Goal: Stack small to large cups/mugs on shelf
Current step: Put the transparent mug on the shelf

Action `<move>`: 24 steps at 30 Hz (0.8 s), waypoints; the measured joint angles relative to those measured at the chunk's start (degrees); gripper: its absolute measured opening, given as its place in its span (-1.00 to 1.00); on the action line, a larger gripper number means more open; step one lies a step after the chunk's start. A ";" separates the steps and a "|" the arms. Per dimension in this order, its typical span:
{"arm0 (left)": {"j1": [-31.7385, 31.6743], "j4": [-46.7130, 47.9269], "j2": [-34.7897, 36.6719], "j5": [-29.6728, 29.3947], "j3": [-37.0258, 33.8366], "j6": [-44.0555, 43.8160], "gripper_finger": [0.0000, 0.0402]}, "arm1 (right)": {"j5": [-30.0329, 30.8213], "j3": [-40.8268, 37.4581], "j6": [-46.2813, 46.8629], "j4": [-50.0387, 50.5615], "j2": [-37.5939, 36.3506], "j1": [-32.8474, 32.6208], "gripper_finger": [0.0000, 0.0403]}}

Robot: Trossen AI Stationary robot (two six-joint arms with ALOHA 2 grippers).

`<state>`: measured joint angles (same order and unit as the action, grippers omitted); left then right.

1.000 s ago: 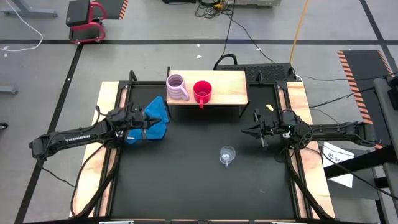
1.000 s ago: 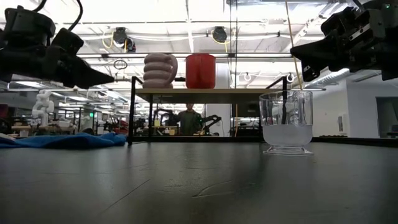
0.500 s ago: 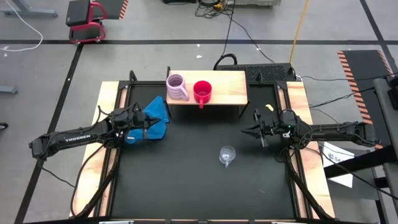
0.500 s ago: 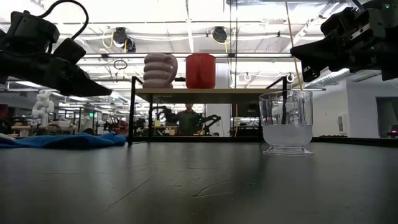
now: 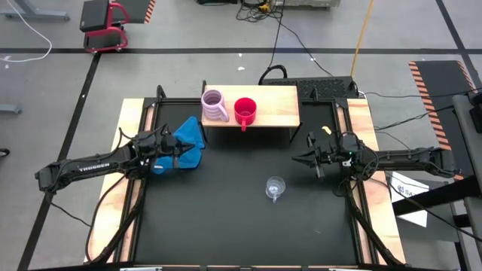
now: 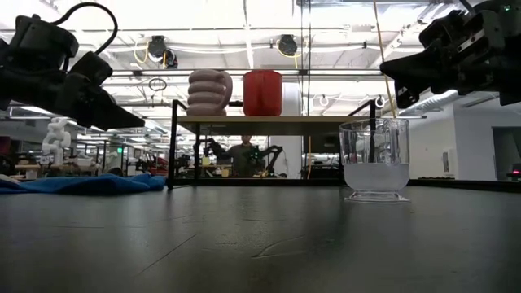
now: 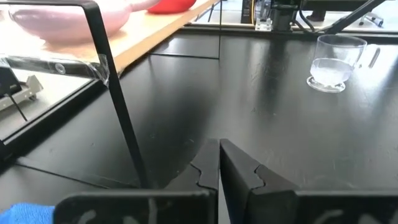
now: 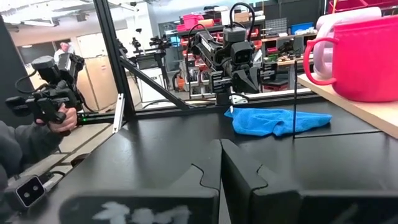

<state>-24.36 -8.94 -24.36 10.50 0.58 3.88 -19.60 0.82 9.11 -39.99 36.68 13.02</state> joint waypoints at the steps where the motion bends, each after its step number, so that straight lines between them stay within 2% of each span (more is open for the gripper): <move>1: 0.00 0.05 0.00 0.00 0.00 0.08 -0.96 | -0.02 0.00 -0.60 0.00 -0.01 0.00 -1.00; 8: 0.00 0.77 0.00 -0.02 0.02 0.31 -0.99 | 0.01 0.00 -0.67 -1.38 -0.01 0.00 -1.00; 16: 0.00 1.82 0.00 -0.04 0.04 1.62 -0.88 | -0.08 0.00 -2.04 -1.80 -0.01 0.00 -1.00; 24: 0.00 1.58 0.00 -0.07 0.04 3.15 -0.96 | -0.15 0.03 -2.39 -1.79 0.01 0.00 -1.00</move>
<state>-24.36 -7.36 -24.36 10.44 0.62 7.02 -19.75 0.85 6.72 -41.78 36.69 13.02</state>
